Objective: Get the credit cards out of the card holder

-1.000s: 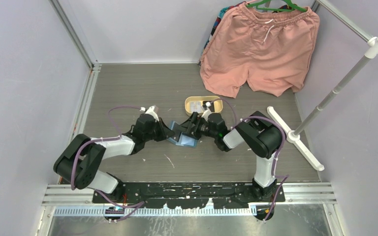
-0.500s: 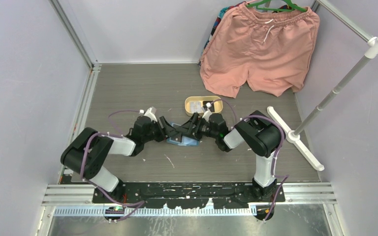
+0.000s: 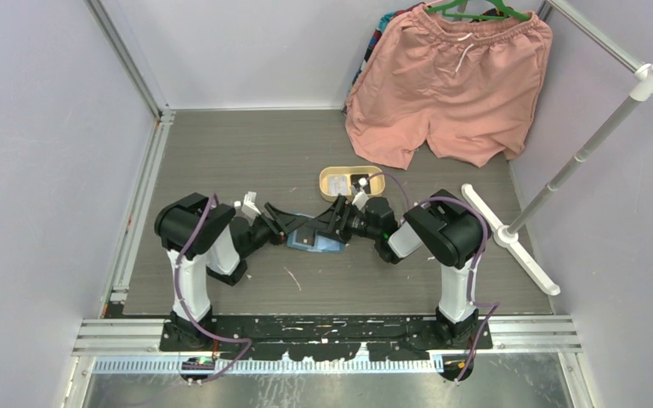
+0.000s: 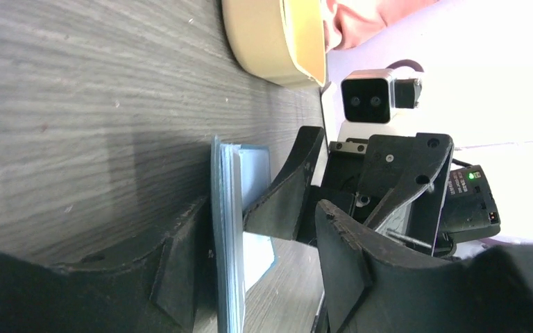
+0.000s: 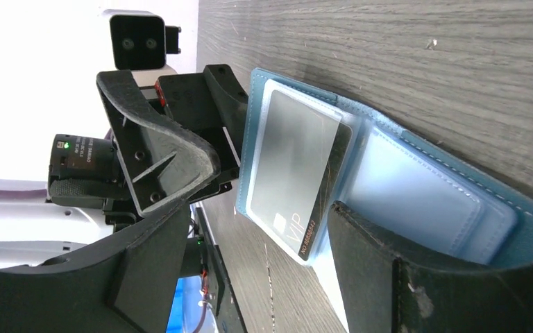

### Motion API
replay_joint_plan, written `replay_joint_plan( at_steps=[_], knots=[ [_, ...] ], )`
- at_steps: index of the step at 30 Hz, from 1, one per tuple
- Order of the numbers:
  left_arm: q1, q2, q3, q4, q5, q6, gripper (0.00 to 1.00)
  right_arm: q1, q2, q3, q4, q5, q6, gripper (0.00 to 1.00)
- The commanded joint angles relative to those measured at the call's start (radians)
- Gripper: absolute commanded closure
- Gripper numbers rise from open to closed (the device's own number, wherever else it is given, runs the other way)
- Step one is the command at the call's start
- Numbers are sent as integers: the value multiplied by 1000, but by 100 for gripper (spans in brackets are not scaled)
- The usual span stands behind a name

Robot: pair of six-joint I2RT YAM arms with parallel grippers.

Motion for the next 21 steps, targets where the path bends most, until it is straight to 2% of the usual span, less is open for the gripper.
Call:
replay_joint_plan(
  at_steps=[1, 8, 14, 17, 21],
  knots=[
    [15, 23, -99, -126, -49, 44, 44, -11, 40, -18, -4, 3, -22, 22],
    [32, 17, -123, -134, -68, 51, 52, -14, 58, -10, 7, -6, -16, 23],
    [35, 16, -146, -118, -99, 62, 56, -13, 69, -4, 10, -14, -16, 23],
    [39, 4, -156, -118, -107, 66, 65, -14, 74, -2, 11, -15, -16, 23],
    [58, -13, -172, -118, -115, 71, 67, -13, 82, 2, 9, -20, -15, 23]
  ],
)
